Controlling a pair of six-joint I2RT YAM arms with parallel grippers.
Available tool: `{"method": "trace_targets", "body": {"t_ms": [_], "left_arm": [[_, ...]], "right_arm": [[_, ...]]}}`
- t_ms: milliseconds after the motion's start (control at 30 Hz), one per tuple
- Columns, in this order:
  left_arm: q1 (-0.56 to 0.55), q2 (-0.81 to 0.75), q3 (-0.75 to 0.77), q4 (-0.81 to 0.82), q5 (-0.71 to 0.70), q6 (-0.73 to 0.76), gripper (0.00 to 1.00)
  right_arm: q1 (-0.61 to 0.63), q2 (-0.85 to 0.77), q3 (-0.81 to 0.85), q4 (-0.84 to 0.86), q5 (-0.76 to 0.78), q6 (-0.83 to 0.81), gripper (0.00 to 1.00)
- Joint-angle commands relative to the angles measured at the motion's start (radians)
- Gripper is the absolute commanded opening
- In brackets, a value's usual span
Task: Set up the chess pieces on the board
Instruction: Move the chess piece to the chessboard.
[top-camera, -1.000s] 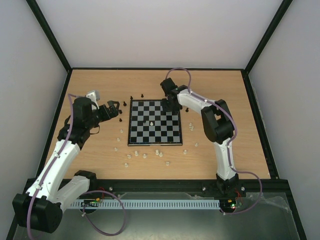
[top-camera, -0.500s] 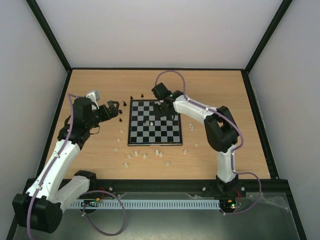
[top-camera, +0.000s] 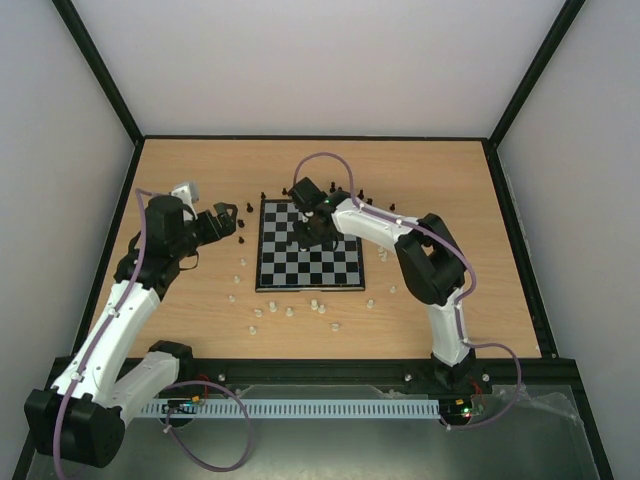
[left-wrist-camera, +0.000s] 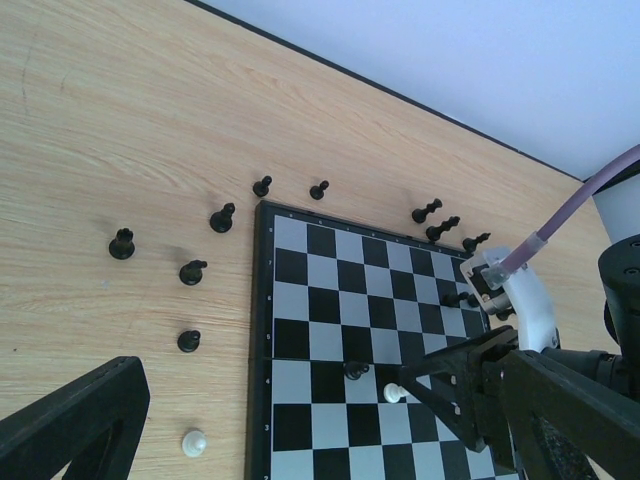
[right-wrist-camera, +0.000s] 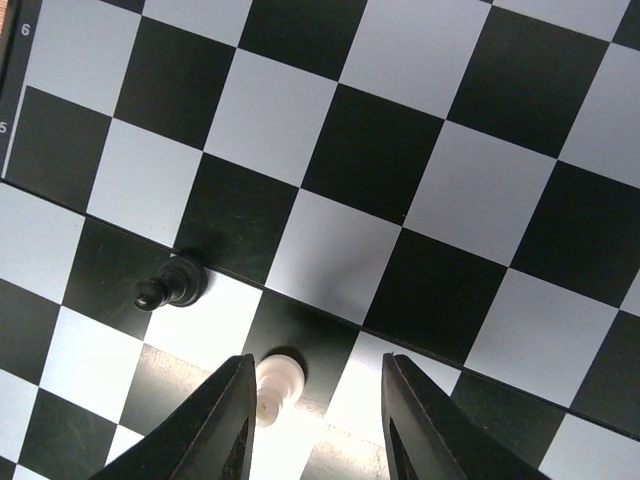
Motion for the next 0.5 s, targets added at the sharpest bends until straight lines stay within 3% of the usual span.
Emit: {"method": "trace_targets", "body": {"t_ms": [0, 300, 467], "left_arm": [[-0.005, -0.014, -0.015, -0.006, -0.001, 0.004, 0.99], [-0.005, -0.011, -0.020, -0.002, -0.002, 0.003, 0.99], [-0.005, -0.009, -0.021, -0.003, -0.003, 0.002, 1.00]], "right_arm": [[0.014, 0.023, 0.033, -0.058, -0.006, -0.001, 0.35], [0.032, 0.030, 0.028, -0.057, -0.009, -0.005, 0.35], [0.038, 0.041, 0.026, -0.060, -0.006, -0.004, 0.28]]}}
